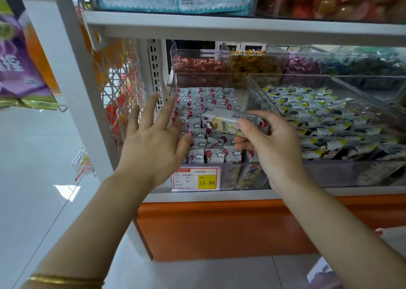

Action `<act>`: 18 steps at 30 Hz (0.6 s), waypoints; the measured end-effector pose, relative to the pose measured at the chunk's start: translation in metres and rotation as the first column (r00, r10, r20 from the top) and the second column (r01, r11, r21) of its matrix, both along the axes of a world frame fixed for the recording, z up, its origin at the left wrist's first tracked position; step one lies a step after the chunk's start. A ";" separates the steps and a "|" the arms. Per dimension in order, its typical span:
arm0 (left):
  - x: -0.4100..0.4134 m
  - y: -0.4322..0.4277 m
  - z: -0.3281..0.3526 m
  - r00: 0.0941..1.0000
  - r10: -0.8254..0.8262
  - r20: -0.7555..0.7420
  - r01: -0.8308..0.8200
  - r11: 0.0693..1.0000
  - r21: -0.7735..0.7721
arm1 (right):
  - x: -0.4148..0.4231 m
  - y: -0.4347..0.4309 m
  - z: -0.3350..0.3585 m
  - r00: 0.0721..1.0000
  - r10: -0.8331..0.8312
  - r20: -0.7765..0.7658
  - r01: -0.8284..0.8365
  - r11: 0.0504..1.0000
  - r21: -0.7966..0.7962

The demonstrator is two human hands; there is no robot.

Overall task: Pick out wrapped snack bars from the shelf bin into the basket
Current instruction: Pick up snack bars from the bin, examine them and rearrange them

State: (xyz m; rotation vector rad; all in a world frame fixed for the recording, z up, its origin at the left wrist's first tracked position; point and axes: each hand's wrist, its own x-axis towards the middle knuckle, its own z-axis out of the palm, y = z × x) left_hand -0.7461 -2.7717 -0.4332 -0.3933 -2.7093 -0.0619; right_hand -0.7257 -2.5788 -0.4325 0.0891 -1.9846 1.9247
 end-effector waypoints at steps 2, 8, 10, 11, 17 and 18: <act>-0.003 0.004 0.001 0.999 0.043 0.022 -0.043 0.999 -0.013 | 0.001 -0.002 0.000 1.000 -0.004 -0.004 0.004 1.000 0.011; -0.008 0.016 0.007 0.976 0.187 0.112 -0.166 0.971 -0.174 | 0.002 -0.005 -0.003 1.000 -0.018 -0.016 0.019 0.999 0.050; -0.009 0.017 0.009 0.971 0.204 0.124 -0.175 0.962 -0.210 | 0.002 -0.006 -0.004 1.000 -0.026 -0.018 0.027 0.997 0.067; -0.009 0.016 0.009 0.971 0.201 0.128 -0.171 0.961 -0.218 | 0.002 -0.006 -0.005 0.999 -0.028 -0.018 0.029 0.997 0.075; -0.007 0.010 0.006 0.980 0.137 0.145 -0.117 0.984 -0.137 | 0.003 -0.011 -0.003 1.000 -0.016 -0.018 0.018 0.996 0.085; -0.006 0.008 0.005 0.983 0.117 0.144 -0.102 0.989 -0.107 | 0.002 -0.013 0.000 1.000 -0.017 -0.025 0.019 0.995 0.093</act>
